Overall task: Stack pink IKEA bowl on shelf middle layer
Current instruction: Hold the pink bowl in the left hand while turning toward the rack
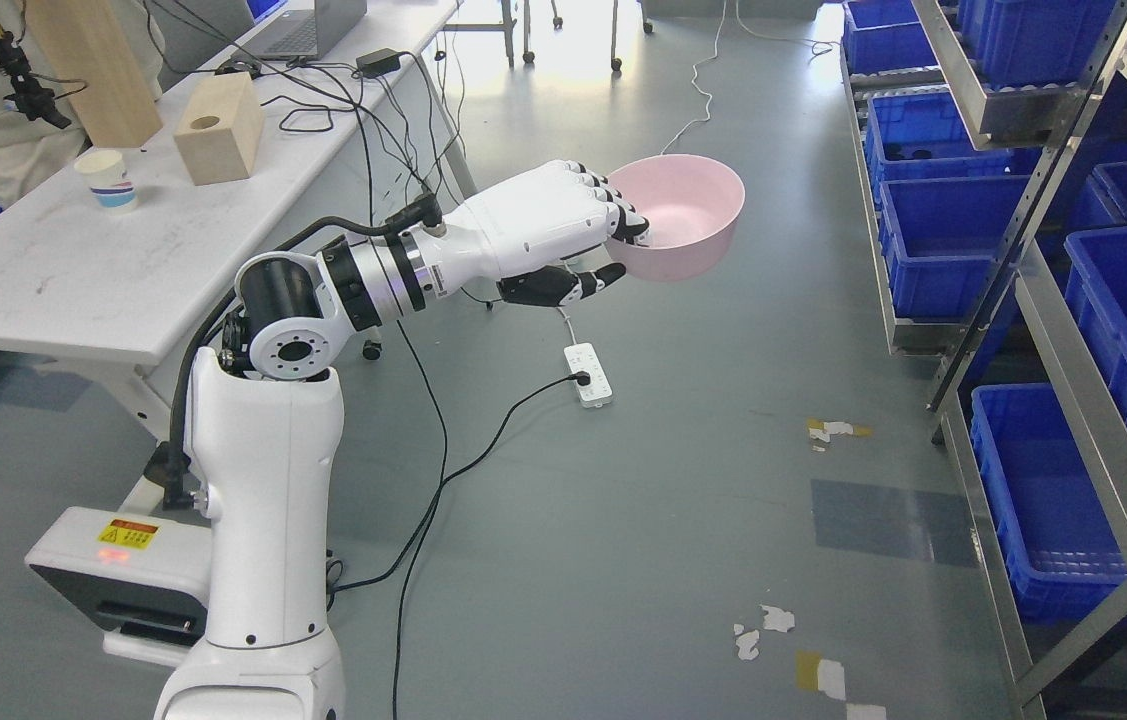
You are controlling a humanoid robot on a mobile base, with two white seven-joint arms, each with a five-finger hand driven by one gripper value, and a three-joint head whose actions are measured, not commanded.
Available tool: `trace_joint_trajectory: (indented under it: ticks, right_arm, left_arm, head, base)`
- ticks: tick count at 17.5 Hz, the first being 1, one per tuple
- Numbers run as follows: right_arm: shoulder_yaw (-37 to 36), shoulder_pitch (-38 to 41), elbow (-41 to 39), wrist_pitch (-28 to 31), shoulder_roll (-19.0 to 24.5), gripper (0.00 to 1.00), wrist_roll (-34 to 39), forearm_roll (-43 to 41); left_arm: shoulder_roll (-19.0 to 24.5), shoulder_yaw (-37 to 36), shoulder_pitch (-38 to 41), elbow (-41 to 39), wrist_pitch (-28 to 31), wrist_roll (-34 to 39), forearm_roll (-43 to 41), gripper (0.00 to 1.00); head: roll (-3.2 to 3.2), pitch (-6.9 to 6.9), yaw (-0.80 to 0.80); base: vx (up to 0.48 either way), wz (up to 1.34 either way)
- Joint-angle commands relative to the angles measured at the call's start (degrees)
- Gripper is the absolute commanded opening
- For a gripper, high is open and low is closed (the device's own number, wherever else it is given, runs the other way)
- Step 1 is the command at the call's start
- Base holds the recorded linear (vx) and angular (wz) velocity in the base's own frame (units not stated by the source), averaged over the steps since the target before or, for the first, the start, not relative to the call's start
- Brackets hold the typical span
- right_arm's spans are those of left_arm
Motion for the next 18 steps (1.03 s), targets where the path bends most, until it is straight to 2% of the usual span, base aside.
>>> trace_joint_trajectory:
  ticks: [1, 7, 12, 18]
  right_arm:
    - [0.00, 0.26, -1.00, -0.02, -1.00, 1.00, -0.31, 0.00]
    - [0.00, 0.26, -1.00, -0.02, -1.00, 1.00, -0.31, 0.00]
    - [0.00, 0.17, -1.00, -0.02, -1.00, 1.00, -0.31, 0.00]
    - [0.00, 0.17, -1.00, -0.02, -1.00, 1.00, -0.31, 0.00]
  left_arm:
    - [1.00, 0.02, 0.04, -0.82, -0.02, 0.07, 0.01, 0.03]
    - [1.00, -0.41, -0.05, -1.00, -0.02, 1.03, 0.27, 0.03]
    - [1.00, -2.35, -1.37, -1.53, -0.02, 2.35, 2.20, 0.03]
    - [1.00, -3.58, -5.05, -1.53, -0.02, 3.05, 5.62, 0.04]
  head:
    - [0.00, 0.00, 0.00]
    - [0.00, 0.00, 0.00]
    - [0.00, 0.00, 0.00]
    - [0.00, 0.00, 0.00]
  base:
    - [0.400, -0.17]
    - [0.336, -0.07]
    - [0.190, -0.28]
    - [0.089, -1.07]
